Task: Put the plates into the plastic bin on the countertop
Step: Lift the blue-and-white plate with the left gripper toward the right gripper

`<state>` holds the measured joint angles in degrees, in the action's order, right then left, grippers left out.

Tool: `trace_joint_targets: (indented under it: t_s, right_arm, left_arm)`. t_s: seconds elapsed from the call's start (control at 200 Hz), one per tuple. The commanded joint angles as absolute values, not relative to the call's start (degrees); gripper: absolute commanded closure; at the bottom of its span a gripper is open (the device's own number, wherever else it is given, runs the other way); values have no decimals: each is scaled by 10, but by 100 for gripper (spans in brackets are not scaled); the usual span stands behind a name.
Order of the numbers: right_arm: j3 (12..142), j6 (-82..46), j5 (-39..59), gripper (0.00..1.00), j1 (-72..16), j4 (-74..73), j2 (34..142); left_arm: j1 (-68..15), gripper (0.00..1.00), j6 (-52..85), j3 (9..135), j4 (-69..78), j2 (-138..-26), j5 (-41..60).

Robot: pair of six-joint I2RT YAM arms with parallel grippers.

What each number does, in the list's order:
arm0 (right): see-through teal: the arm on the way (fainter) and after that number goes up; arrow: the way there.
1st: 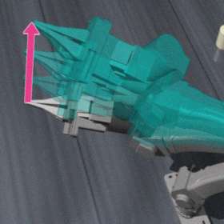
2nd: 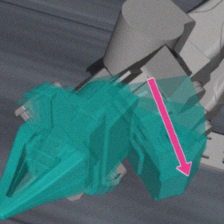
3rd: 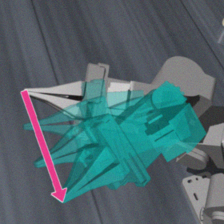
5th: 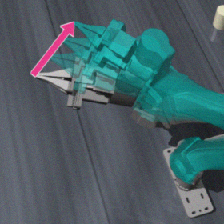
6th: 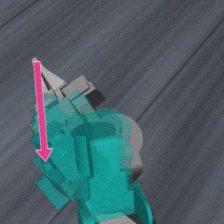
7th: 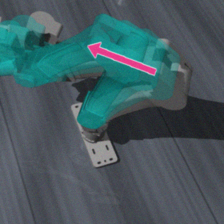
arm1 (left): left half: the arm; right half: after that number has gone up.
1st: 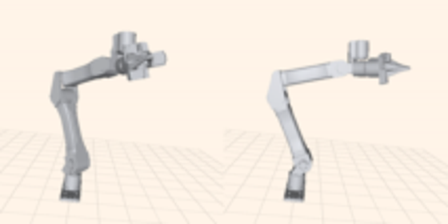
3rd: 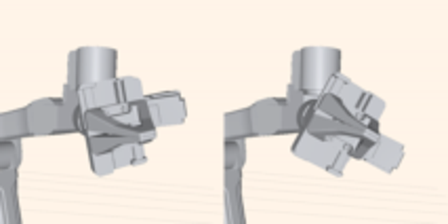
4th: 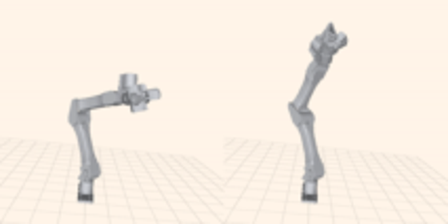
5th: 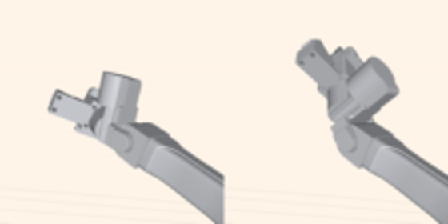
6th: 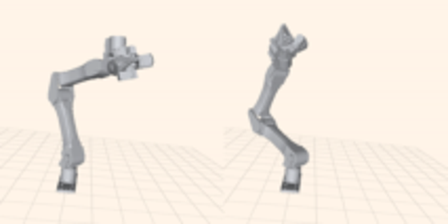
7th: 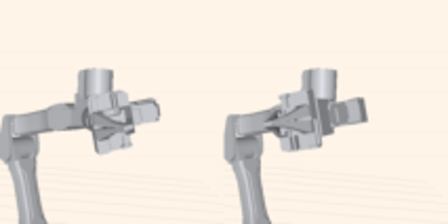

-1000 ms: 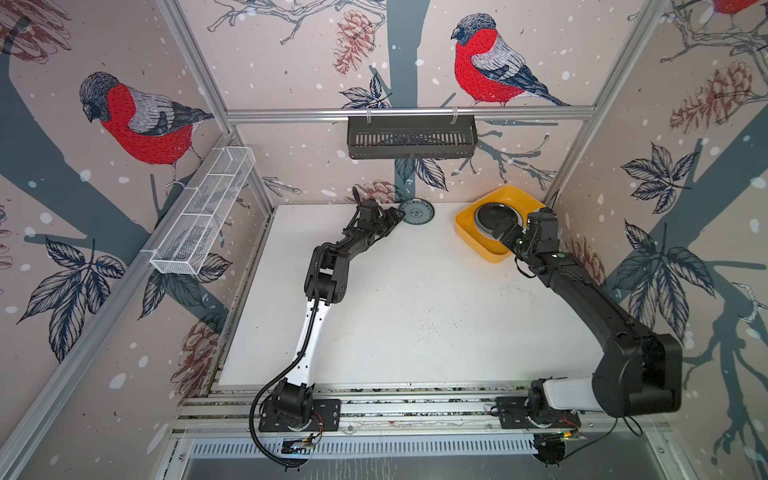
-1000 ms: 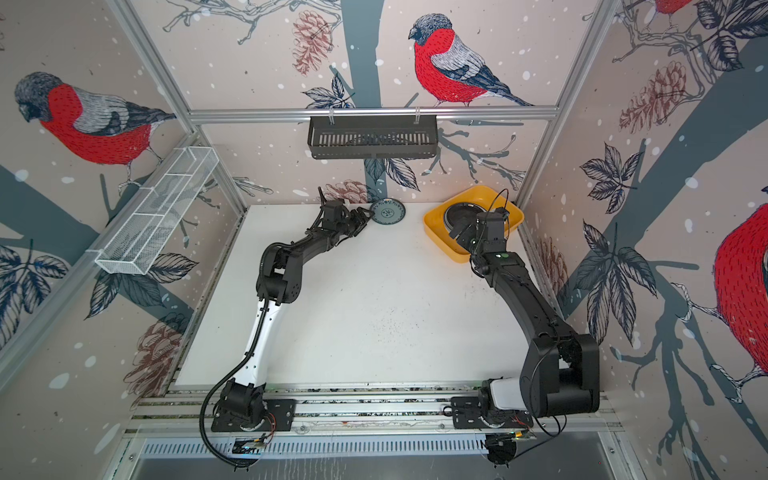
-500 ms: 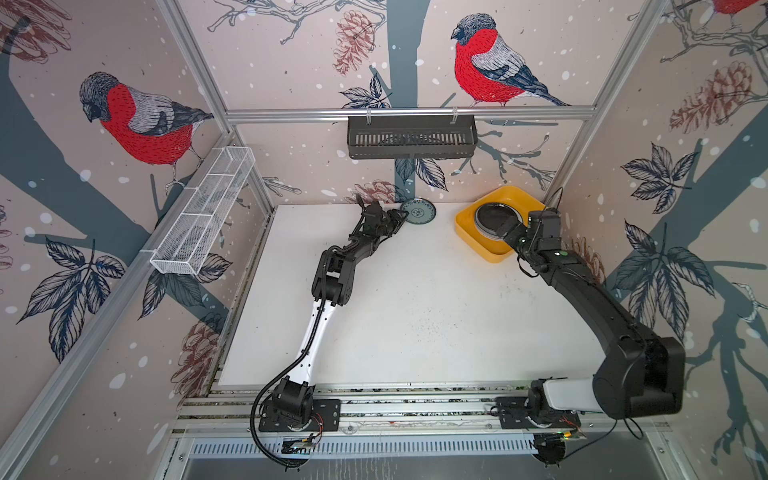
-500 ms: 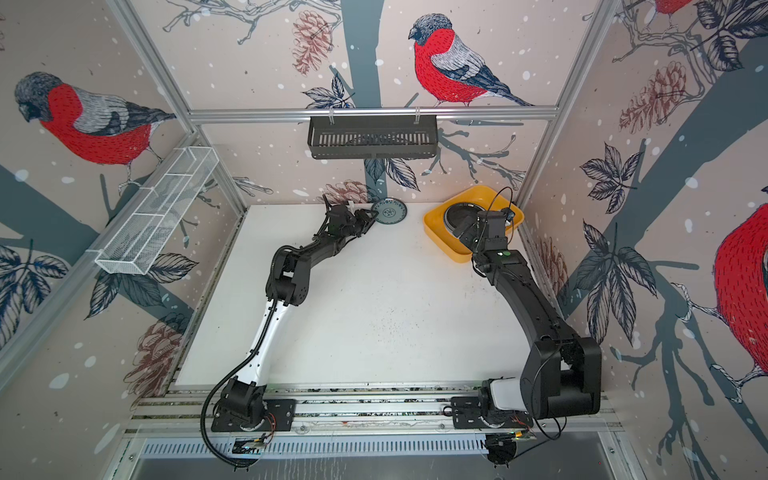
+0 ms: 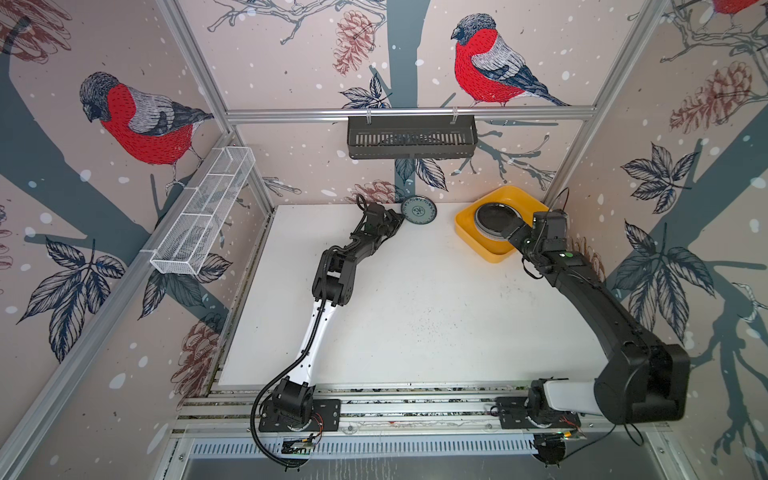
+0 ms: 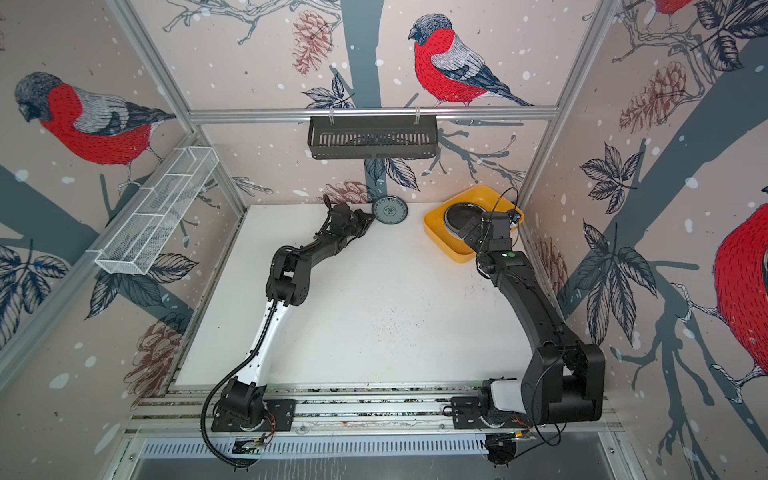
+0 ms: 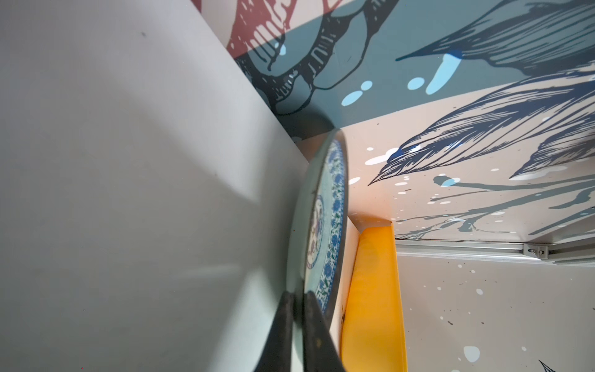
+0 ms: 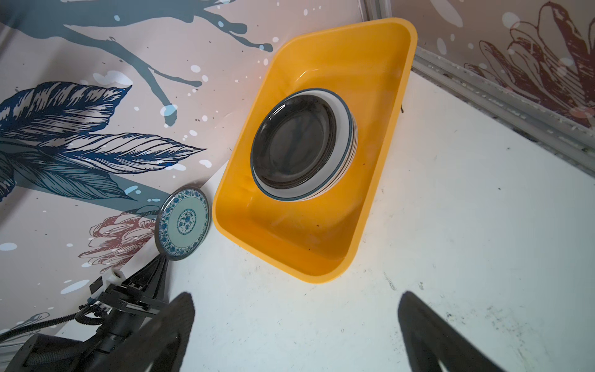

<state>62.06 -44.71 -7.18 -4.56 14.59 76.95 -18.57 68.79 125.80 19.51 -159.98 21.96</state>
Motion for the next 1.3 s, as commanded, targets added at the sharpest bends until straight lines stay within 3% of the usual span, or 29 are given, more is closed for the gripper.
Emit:
trace_joint_targets:
  t_s: [0.0, 0.335, 0.755, 1.02, 1.295]
  right_arm:
    - [620, -436, -65, 1, -41, 139, 768]
    - [576, -428, -37, 1, -35, 91, 733]
    - [529, -393, 77, 1, -49, -11, 728]
    - [529, -385, 170, 0, -105, -87, 778]
    - [580, -387, 218, 10, -172, -97, 870]
  left_arm:
    - [-187, 93, 684, 1222, 93, -1597, 210]
    - [-195, 100, 679, 1129, 159, -1508, 225]
    - [-219, 100, 664, 868, 253, -1290, 236]
    - [-222, 100, 632, 723, 259, -1144, 225]
    - [-232, 100, 613, 644, 260, -1061, 240]
